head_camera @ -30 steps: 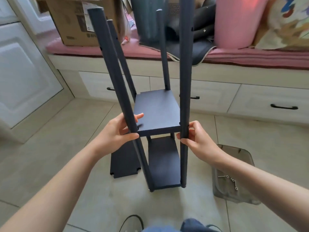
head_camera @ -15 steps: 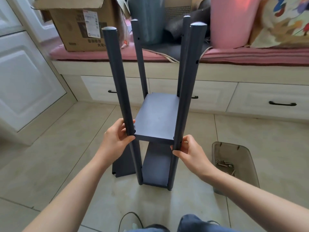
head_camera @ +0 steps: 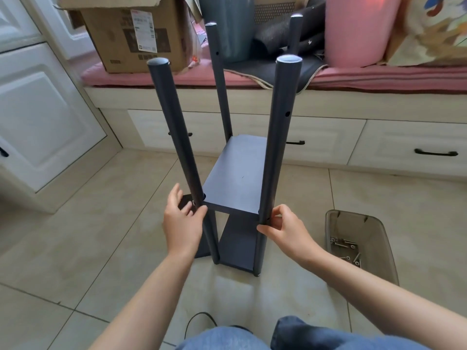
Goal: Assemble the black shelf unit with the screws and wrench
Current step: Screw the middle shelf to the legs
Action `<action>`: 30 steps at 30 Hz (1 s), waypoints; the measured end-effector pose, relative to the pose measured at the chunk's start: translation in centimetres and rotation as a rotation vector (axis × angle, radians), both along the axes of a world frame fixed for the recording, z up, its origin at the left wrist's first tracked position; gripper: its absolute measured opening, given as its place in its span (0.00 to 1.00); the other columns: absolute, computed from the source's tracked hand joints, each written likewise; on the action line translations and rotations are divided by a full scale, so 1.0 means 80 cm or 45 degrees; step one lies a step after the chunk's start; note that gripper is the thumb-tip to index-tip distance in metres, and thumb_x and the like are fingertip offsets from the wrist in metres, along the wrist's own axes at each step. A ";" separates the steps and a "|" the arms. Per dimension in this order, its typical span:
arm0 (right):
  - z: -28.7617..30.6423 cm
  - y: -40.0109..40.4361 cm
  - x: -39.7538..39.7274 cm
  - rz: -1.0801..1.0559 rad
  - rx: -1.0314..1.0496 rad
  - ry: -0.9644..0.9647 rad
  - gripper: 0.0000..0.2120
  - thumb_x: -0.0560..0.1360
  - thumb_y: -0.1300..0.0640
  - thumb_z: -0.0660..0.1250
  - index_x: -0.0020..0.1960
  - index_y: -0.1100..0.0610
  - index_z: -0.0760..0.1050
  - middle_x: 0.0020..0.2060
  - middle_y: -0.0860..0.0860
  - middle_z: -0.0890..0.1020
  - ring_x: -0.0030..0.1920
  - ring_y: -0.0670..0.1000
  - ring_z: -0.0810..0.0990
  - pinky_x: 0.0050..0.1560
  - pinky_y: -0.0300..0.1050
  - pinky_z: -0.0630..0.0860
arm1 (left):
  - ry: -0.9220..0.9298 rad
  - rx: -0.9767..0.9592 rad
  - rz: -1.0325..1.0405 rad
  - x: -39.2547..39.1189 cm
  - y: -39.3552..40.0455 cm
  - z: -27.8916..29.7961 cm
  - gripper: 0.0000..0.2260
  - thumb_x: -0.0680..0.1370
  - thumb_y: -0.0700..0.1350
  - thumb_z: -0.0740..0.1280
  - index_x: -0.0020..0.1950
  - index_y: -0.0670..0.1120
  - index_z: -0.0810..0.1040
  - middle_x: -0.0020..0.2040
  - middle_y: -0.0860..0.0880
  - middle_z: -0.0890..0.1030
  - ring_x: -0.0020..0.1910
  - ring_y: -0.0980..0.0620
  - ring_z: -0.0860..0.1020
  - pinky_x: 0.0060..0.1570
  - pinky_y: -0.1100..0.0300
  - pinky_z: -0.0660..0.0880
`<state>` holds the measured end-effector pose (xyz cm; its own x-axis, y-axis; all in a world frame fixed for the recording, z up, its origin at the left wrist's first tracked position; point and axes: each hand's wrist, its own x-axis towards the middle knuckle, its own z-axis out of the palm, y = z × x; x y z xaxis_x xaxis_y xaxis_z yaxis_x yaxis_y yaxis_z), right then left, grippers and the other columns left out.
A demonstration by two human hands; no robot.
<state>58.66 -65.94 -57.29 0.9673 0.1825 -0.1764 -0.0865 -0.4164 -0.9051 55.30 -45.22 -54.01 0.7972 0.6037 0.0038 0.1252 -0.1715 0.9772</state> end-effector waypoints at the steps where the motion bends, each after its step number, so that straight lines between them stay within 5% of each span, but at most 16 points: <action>1: 0.004 -0.001 0.000 0.014 -0.030 0.006 0.11 0.75 0.54 0.73 0.51 0.53 0.71 0.47 0.47 0.81 0.49 0.45 0.81 0.43 0.32 0.73 | 0.078 -0.084 0.071 -0.005 -0.008 -0.003 0.32 0.75 0.37 0.74 0.76 0.50 0.65 0.67 0.57 0.71 0.54 0.60 0.78 0.52 0.68 0.73; 5: 0.036 -0.011 -0.002 0.050 -0.192 -0.068 0.17 0.75 0.51 0.72 0.60 0.54 0.72 0.52 0.44 0.78 0.54 0.47 0.79 0.47 0.34 0.72 | 0.295 -0.703 0.013 -0.003 -0.037 -0.010 0.19 0.76 0.41 0.74 0.65 0.39 0.75 0.57 0.45 0.81 0.56 0.48 0.80 0.60 0.54 0.74; 8: 0.072 -0.016 -0.002 0.058 -0.174 -0.236 0.23 0.75 0.52 0.73 0.67 0.54 0.70 0.59 0.45 0.76 0.58 0.49 0.79 0.56 0.41 0.74 | 0.367 -1.031 -0.221 0.007 -0.059 -0.001 0.10 0.78 0.44 0.72 0.57 0.42 0.80 0.54 0.42 0.84 0.57 0.44 0.81 0.64 0.50 0.72; 13: 0.123 -0.012 0.001 0.201 -0.030 -0.487 0.18 0.76 0.54 0.72 0.64 0.52 0.72 0.56 0.43 0.81 0.58 0.43 0.80 0.54 0.36 0.78 | 0.407 -1.058 -0.390 0.027 -0.084 -0.006 0.12 0.78 0.51 0.71 0.57 0.47 0.78 0.56 0.42 0.83 0.58 0.45 0.80 0.61 0.51 0.72; 19: 0.131 -0.005 0.010 0.205 0.031 -0.554 0.09 0.78 0.57 0.69 0.56 0.51 0.72 0.47 0.38 0.80 0.47 0.42 0.83 0.50 0.41 0.80 | 0.355 -1.091 -0.278 0.034 -0.083 -0.019 0.07 0.81 0.48 0.68 0.53 0.45 0.79 0.47 0.43 0.87 0.50 0.44 0.84 0.45 0.54 0.77; 26: 0.132 -0.006 0.011 0.242 0.020 -0.541 0.10 0.78 0.56 0.69 0.50 0.44 0.70 0.45 0.41 0.82 0.45 0.43 0.84 0.44 0.37 0.78 | 0.305 -1.099 -0.252 0.036 -0.085 -0.020 0.07 0.82 0.48 0.66 0.53 0.45 0.79 0.45 0.43 0.86 0.43 0.46 0.85 0.47 0.54 0.79; 30: 0.137 -0.005 0.011 0.267 -0.013 -0.525 0.11 0.78 0.56 0.69 0.47 0.43 0.69 0.46 0.45 0.83 0.46 0.45 0.84 0.48 0.44 0.81 | 0.277 -1.131 -0.267 0.035 -0.084 -0.019 0.07 0.82 0.48 0.66 0.51 0.45 0.79 0.48 0.41 0.86 0.46 0.43 0.84 0.52 0.49 0.79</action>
